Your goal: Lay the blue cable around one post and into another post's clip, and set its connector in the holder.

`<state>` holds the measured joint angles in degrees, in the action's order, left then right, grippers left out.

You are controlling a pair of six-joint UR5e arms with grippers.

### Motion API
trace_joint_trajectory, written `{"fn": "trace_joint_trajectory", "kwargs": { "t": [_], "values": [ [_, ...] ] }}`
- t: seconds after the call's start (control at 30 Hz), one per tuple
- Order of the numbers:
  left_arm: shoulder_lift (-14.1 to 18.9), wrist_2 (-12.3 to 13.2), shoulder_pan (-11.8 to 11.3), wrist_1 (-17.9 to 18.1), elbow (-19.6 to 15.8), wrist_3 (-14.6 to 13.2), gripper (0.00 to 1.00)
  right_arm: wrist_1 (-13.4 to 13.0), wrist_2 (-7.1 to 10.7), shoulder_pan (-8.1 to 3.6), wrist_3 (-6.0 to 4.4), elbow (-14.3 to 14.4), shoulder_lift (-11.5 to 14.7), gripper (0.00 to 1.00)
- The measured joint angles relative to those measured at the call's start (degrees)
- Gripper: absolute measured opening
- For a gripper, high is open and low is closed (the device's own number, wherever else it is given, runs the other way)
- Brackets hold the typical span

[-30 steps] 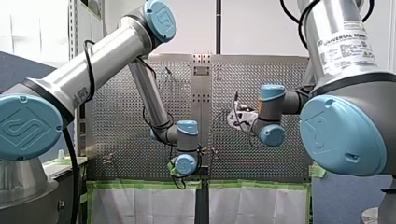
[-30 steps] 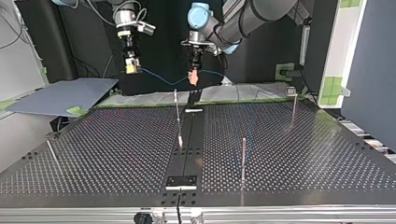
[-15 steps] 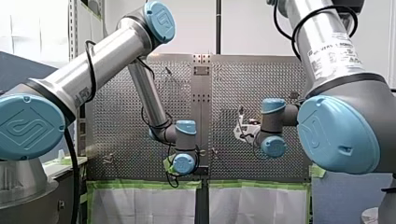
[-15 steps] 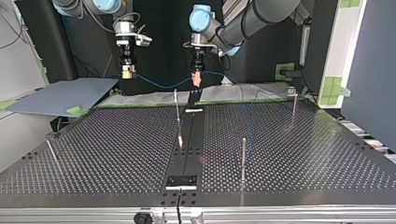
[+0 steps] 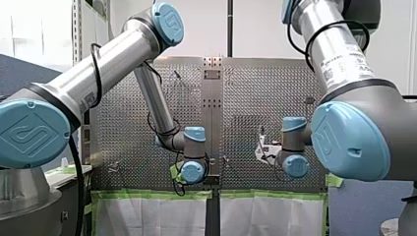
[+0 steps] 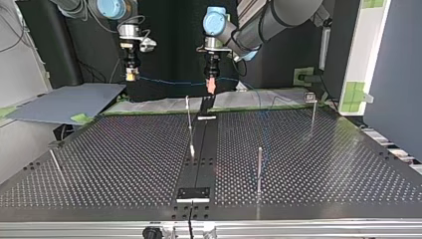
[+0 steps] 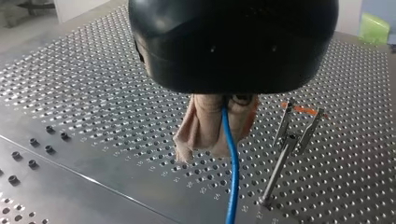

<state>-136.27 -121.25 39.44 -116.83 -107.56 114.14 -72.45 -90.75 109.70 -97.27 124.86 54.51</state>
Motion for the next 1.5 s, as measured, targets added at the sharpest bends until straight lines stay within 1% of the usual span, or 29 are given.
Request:
{"fn": "trace_joint_trajectory", "kwargs": {
  "t": [0.13, 0.27, 0.53, 0.67, 0.77, 0.87, 1.03, 1.13, 1.27, 1.37, 1.5],
  "values": [
    [0.01, 0.19, -0.11, 0.05, 0.00, -1.48, 0.00, -0.20, 0.14, -0.85, -0.21, -0.24, -0.63, 0.00],
    [0.00, 0.64, -0.21, 0.15, 0.00, -2.05, 0.00, -0.20, 0.76, -1.34, -0.23, -1.31, -2.33, 0.00],
    [0.00, 0.80, -0.22, 0.37, 0.00, -2.61, 0.00, -0.04, 2.93, -1.45, -0.02, -3.78, -5.86, 0.00],
    [0.00, 0.67, -0.25, 0.65, 0.00, -4.60, 0.00, 0.06, 4.76, -1.23, 0.07, -4.99, -6.82, 0.00],
    [-0.01, 0.58, -0.31, 0.81, 0.00, -6.27, 0.00, 0.27, 5.49, -1.20, 0.04, -5.75, -7.05, 0.00],
    [-0.04, 0.61, -0.42, 0.93, 0.00, -8.30, 0.00, 0.49, 5.60, -1.28, -0.06, -6.27, -7.18, 0.00],
    [-0.05, 0.74, -0.79, 0.95, 0.00, -10.94, 0.00, 0.72, 5.58, -1.43, -0.27, -7.11, -7.32, 0.00],
    [-0.37, 0.84, -1.20, 0.96, 0.02, -12.71, 0.00, 0.94, 5.15, -1.53, -0.26, -7.65, -7.60, 0.00],
    [-2.04, 1.72, -1.65, 1.12, 0.70, -15.22, 0.00, 1.24, 4.28, -1.80, -0.04, -8.37, -8.50, 0.00],
    [-3.44, 2.20, -1.89, 1.20, 1.29, -16.79, 0.00, 1.40, 4.13, -1.82, 0.36, -8.94, -9.69, 0.00],
    [-4.11, 2.65, -2.24, 1.53, 1.59, -17.76, 0.00, 1.48, 4.09, -1.96, 0.85, -9.49, -11.36, 0.00]
  ]
}}
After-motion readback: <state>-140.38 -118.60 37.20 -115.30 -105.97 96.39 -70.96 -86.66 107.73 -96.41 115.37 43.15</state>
